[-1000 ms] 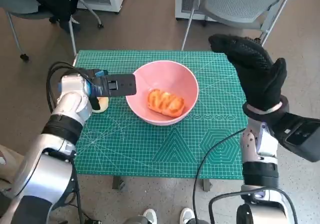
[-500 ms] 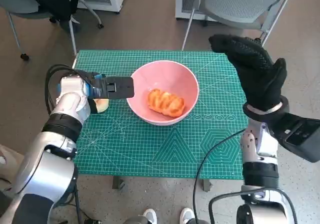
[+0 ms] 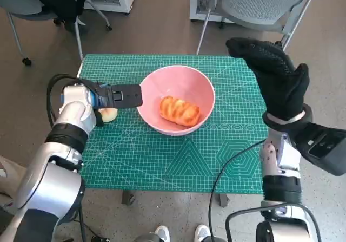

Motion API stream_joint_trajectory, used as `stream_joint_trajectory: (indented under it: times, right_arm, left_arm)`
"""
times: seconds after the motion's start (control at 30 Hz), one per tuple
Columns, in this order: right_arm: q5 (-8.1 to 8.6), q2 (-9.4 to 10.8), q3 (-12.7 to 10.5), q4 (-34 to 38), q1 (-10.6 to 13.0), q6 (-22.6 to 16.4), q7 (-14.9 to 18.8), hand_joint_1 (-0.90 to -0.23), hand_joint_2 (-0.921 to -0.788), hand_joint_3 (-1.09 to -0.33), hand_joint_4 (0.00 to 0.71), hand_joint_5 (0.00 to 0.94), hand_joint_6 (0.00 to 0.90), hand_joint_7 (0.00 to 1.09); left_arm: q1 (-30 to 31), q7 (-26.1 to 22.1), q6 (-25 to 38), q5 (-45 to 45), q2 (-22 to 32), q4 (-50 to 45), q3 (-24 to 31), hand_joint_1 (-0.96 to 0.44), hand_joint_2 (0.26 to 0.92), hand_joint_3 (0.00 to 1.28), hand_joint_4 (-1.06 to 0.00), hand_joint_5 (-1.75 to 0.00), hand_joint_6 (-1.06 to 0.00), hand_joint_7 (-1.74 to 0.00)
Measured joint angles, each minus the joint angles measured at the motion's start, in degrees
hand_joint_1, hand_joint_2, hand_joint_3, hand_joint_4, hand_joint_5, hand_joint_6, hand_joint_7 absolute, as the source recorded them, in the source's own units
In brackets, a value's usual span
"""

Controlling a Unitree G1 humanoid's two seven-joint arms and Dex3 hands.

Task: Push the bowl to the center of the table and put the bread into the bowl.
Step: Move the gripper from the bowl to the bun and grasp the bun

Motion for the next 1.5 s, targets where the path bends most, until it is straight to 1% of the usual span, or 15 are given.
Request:
stream_joint_trajectory:
  times: [0.3,0.43,0.63,0.67,0.7,0.77,0.83,0.87,0.93,1.03,1.17,1.23,1.3,1.43,1.5]
  right_arm:
    - [-0.01,0.0,0.0,-0.5,0.3,0.0,-0.4,-0.704,-0.921,-0.815,0.054,0.001,-0.001,0.22]
    - [-0.01,0.0,0.0,-0.9,0.4,0.0,-0.5,-0.704,-0.921,-0.815,0.054,0.001,-0.001,0.22]
    - [-0.01,-0.1,0.1,-1.6,0.7,0.1,-0.6,-0.704,-0.921,-0.814,0.055,0.001,-0.001,0.22]
    - [-0.01,-0.1,0.1,-1.7,0.7,0.1,-0.6,-0.704,-0.921,-0.814,0.055,0.001,-0.001,0.22]
    - [-0.01,-0.1,0.1,-1.8,0.8,0.2,-0.6,-0.704,-0.921,-0.814,0.055,0.001,-0.001,0.22]
    - [0.01,-0.2,0.1,-1.9,0.9,0.3,-0.6,-0.704,-0.921,-0.814,0.055,0.001,-0.001,0.22]
    - [0.02,-0.2,0.1,-1.9,1.1,0.4,-0.6,-0.705,-0.921,-0.813,0.055,0.001,-0.001,0.22]
    - [0.02,-0.2,0.1,-1.9,1.1,0.4,-0.6,-0.705,-0.921,-0.813,0.055,0.001,-0.001,0.22]
    - [0.02,-0.2,0.1,-1.9,1.2,0.5,-0.6,-0.705,-0.921,-0.813,0.055,0.001,-0.001,0.23]
    - [0.03,-0.3,0.1,-2.0,1.2,0.6,-0.6,-0.705,-0.921,-0.813,0.055,0.001,-0.001,0.23]
    - [0.04,-0.4,0.0,-2.2,1.2,0.6,-0.6,-0.705,-0.921,-0.812,0.055,0.001,-0.001,0.23]
    - [0.05,-0.5,0.0,-2.4,1.2,0.7,-0.6,-0.705,-0.921,-0.812,0.055,0.001,-0.001,0.23]
    - [0.06,-0.6,0.0,-2.5,1.2,0.7,-0.6,-0.705,-0.921,-0.811,0.055,0.001,-0.001,0.23]
    - [0.08,-0.7,0.0,-2.5,1.2,0.8,-0.6,-0.705,-0.921,-0.811,0.055,0.001,-0.001,0.23]
    - [0.07,-0.7,0.0,-2.5,1.2,0.9,-0.6,-0.705,-0.921,-0.811,0.055,0.001,-0.001,0.23]
  left_arm:
    - [0.0,0.4,-0.7,-0.2,-0.4,0.8,0.0,-0.17,0.675,0.02,-0.24,-0.18,-0.11,0.00]
    - [0.0,1.1,-1.0,-0.6,-0.6,0.9,0.1,-0.15,0.686,0.01,-0.17,-0.44,-0.11,0.00]
    - [0.0,2.5,-1.2,-1.0,-0.8,1.0,0.3,-0.11,0.706,0.01,-0.18,-0.51,-0.13,-0.01]
    - [0.0,2.9,-1.3,-1.1,-0.9,1.0,0.4,-0.09,0.712,0.01,-0.19,-0.58,-0.14,-0.01]
    - [0.0,3.3,-1.3,-1.2,-0.9,1.0,0.5,-0.05,0.715,0.02,-0.18,-0.97,-0.16,-0.01]
    - [0.1,4.7,-1.5,-1.7,-0.9,1.1,0.8,-0.01,0.719,0.03,-0.15,-1.34,-0.18,-0.01]
    - [0.1,6.2,-1.6,-2.3,-0.9,1.2,1.2,0.03,0.730,0.04,-0.20,-1.54,-0.21,-0.02]
    - [0.1,6.7,-1.6,-2.4,-0.9,1.2,1.3,0.17,0.653,0.33,-0.37,-1.50,-0.26,-0.04]
    - [0.3,8.9,-1.7,-2.5,-1.0,1.3,1.3,0.32,0.545,0.64,-0.58,-1.43,-0.37,-0.09]
    - [0.9,13.1,-1.9,-2.2,-1.0,1.2,1.0,0.39,0.494,0.77,-0.68,-1.39,-0.51,-0.16]
    - [2.2,18.7,-2.8,-1.3,-1.0,1.1,-0.1,0.41,0.557,0.67,-0.75,-1.29,-0.53,-0.59]
    - [2.8,20.1,-3.0,-0.9,-1.0,1.1,-0.3,0.21,0.661,0.51,-0.71,-1.25,-0.59,-0.89]
    - [3.1,20.7,-3.0,-0.8,-1.0,1.1,-0.4,0.09,0.736,0.39,-0.68,-1.21,-0.63,-1.06]
    - [3.1,20.8,-3.2,-0.8,-0.9,1.1,-0.3,0.02,0.777,0.31,-0.69,-1.18,-0.66,-1.14]
    - [3.1,20.8,-3.3,-0.9,-0.9,1.1,-0.2,0.01,0.815,0.24,-0.75,-1.16,-0.62,-1.12]
